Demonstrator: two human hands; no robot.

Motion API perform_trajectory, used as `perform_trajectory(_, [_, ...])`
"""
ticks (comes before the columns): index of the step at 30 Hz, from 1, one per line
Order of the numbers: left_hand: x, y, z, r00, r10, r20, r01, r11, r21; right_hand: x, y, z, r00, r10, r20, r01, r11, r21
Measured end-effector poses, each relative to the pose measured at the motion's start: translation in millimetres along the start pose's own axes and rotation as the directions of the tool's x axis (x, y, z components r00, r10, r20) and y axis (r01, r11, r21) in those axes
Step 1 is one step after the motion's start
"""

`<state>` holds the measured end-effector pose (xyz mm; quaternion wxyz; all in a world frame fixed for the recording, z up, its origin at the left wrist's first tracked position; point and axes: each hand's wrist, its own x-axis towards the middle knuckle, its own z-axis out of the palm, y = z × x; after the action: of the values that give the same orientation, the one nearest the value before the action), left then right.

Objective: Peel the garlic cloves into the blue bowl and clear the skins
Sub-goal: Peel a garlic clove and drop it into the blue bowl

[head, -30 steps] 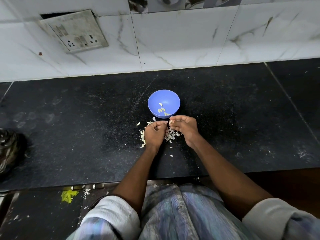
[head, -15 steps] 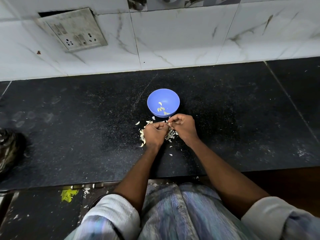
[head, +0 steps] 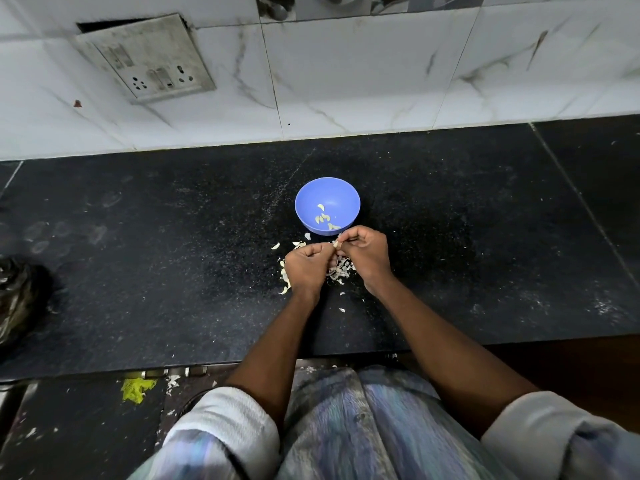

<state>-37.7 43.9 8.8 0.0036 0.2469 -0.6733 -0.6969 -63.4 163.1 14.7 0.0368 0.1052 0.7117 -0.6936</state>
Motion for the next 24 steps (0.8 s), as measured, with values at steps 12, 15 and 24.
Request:
perform_trajectory(12, [11.0, -9.3, -4.5, 0.996, 0.080, 0.044, -0.086, 0.987, 0.136, 4.5, -3.0, -6.2, 0.998, -0.055, -0.034, 0.049, 0.987, -0.153])
perform_trajectory(15, [9.4, -8.4, -3.0, 0.980, 0.200, 0.027, -0.199, 0.943, 0.267, 3.6, -4.2, -4.7, 0.993, -0.116, -0.011, 0.110, 0.960, -0.256])
perform_trajectory(24, [5.9, -4.4, -4.2, 0.958, 0.287, 0.007, -0.268, 0.884, 0.383, 1.9, -4.8, 0.6, 0.991, -0.134, 0.030, 0.137, 0.948, -0.288])
